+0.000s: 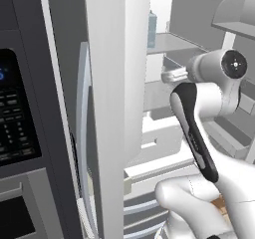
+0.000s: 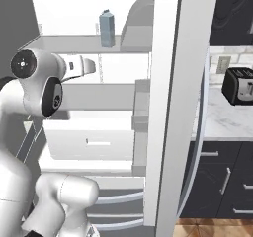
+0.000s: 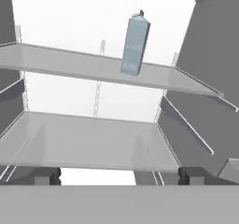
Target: Take a sugar cube from the saucer and place it inside the coffee. Then, grab milk from the fridge and place it next to the coffee on the counter to sweeten the coffee.
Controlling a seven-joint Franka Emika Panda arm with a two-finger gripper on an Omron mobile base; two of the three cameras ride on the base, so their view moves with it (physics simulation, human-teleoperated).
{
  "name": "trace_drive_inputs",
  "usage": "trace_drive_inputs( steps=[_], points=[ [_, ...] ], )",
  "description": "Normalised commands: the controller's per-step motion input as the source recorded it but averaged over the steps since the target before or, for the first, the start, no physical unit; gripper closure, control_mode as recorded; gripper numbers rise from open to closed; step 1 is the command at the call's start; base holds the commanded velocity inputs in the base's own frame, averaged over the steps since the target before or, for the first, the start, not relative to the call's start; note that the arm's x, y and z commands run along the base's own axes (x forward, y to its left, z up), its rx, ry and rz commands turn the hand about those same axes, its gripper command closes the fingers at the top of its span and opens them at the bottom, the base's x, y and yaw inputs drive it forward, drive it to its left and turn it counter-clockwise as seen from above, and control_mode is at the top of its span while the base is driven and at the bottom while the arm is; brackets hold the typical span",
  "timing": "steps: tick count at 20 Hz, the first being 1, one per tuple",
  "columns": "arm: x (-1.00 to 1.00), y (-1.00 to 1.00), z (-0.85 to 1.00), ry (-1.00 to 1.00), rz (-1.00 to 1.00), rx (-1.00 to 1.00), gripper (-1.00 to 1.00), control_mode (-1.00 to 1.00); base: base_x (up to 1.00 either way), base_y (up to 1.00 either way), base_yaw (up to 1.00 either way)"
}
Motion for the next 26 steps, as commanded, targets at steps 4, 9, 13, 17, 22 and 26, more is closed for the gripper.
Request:
trace_drive_inputs(
  steps=[4,9,13,17,22,26],
  points=[
    [0.19,0.00,0.74,-0.16,0.00,0.00,-1.00,-1.00,0.00,0.00,0.00],
    [0.21,0.00,0.47,-0.17,0.00,0.00,-1.00,-1.00,0.00,0.00,0.00],
    [0.34,-0.03,0.02,-0.04,0.00,0.04,-1.00,-1.00,0.00,0.00,0.00],
    [0.39,0.00,0.00,0.00,0.00,0.03,-1.00,-1.00,0.00,0.00,0.00],
    [0.35,0.00,0.00,-0.02,-0.03,0.06,-1.00,-1.00,0.00,0.00,0.00],
    [0.33,0.00,0.00,0.00,-0.10,0.10,-1.00,-1.00,0.00,0.00,0.00]
  ],
)
